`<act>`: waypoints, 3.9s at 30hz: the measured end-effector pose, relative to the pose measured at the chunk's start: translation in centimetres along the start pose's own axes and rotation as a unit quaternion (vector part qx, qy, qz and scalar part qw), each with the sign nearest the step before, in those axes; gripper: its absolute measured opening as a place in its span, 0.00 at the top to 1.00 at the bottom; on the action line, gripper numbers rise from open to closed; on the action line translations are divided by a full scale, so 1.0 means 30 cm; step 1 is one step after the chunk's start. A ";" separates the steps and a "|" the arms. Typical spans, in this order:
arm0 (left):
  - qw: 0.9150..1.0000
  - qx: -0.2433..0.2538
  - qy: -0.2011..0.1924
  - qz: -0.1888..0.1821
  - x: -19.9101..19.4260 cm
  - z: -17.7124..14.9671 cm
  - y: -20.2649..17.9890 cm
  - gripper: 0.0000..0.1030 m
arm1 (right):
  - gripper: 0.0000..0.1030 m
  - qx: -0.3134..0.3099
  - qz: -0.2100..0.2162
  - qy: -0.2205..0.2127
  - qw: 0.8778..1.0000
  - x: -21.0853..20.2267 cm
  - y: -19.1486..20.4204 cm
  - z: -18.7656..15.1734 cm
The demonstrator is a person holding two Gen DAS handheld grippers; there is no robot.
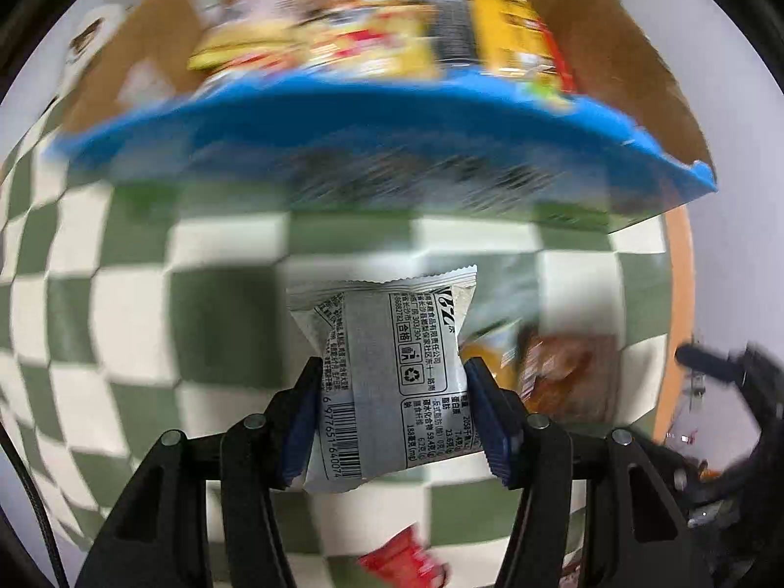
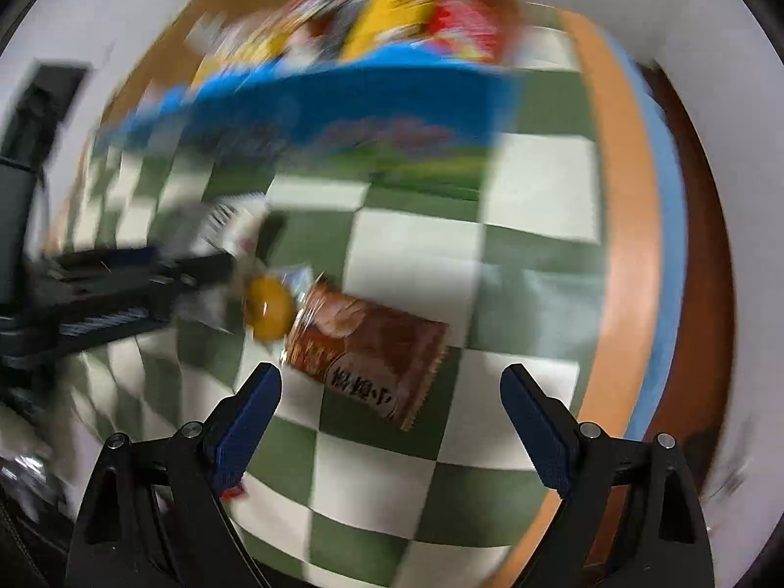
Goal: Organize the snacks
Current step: 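Grasp white bread packet with left tool while right tool grasps brown biscuit packet, then carry both packets into the box and open both tools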
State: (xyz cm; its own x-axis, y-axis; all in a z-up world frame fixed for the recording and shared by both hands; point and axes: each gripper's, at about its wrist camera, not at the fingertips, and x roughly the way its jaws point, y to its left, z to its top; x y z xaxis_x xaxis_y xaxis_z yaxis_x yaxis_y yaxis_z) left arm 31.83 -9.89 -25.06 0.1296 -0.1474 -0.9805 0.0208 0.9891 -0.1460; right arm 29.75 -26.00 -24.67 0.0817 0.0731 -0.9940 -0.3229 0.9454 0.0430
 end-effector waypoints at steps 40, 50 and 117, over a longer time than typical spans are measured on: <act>0.997 -0.053 0.056 0.005 0.277 -0.180 0.194 0.21 | 0.20 0.194 0.105 0.067 0.973 0.169 -0.111 -0.143; 0.997 -0.071 0.042 -0.006 0.254 -0.191 0.299 0.48 | 0.36 0.152 -0.004 0.031 0.988 0.196 0.057 -0.192; 0.999 -0.010 0.036 -0.018 0.091 0.975 0.200 0.38 | 0.26 0.167 0.029 -0.023 0.985 -0.005 -0.167 0.956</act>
State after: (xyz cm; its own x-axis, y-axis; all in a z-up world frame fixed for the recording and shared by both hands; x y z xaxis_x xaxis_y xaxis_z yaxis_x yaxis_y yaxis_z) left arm 61.32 -4.41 -24.78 0.0577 -0.1829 -0.9814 0.0038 0.9831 -0.1830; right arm 58.38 -21.65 -21.83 0.1169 0.1375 -0.9836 -0.0016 0.9904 0.1383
